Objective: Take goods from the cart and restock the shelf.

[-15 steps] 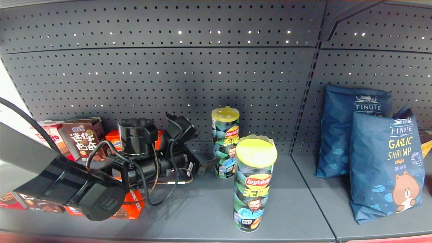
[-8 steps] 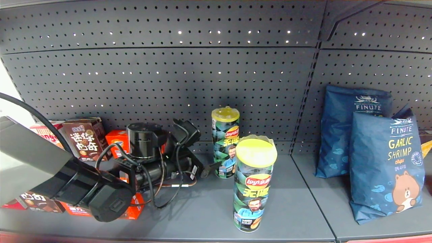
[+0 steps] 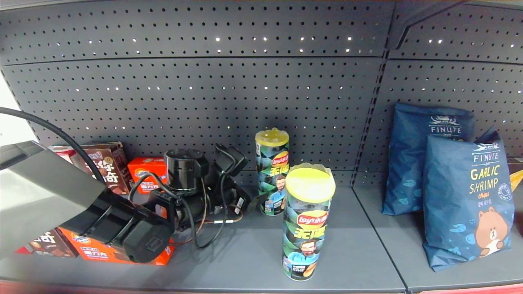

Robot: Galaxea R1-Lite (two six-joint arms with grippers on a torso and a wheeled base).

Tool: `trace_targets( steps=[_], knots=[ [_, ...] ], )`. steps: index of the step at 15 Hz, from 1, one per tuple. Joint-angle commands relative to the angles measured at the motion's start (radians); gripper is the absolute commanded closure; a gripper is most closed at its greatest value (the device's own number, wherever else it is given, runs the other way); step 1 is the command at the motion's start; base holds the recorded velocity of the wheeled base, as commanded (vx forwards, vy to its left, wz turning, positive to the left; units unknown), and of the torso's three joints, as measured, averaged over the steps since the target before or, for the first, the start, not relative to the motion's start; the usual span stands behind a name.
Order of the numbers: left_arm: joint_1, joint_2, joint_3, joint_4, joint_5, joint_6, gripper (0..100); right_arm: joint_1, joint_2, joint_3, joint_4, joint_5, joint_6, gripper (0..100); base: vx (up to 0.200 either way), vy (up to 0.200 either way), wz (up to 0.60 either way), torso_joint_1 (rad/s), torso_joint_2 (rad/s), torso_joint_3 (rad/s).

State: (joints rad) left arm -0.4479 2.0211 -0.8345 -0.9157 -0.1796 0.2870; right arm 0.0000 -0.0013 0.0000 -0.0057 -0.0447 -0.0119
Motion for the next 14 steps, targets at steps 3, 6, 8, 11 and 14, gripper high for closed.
trace_targets(
  steps=[3,6,8,11,14],
  knots=[
    [0.000,0.021,-0.005,0.001,0.025,0.000,0,0.000,0.001,0.000,0.000,0.000,0.000,0,0.000,0.000,0.00,0.000,0.00,0.000],
    [0.005,0.022,-0.003,0.000,0.034,0.000,0,0.000,0.001,0.000,0.000,0.000,0.000,0,0.000,0.000,0.00,0.000,0.00,0.000],
    [0.008,0.024,-0.005,0.000,0.052,0.000,0,0.000,0.001,0.000,0.000,0.000,0.000,0,0.000,0.000,0.00,0.000,0.00,0.000],
    [0.008,0.025,-0.006,0.000,0.060,0.000,0,0.000,0.001,0.000,0.000,0.000,0.000,0,0.000,0.000,0.00,0.000,0.00,0.000],
    [0.011,0.031,-0.011,0.000,0.063,0.000,0,0.000,0.001,0.000,0.000,0.000,0.000,0,0.000,0.000,0.00,0.000,0.00,0.000]
  ],
)
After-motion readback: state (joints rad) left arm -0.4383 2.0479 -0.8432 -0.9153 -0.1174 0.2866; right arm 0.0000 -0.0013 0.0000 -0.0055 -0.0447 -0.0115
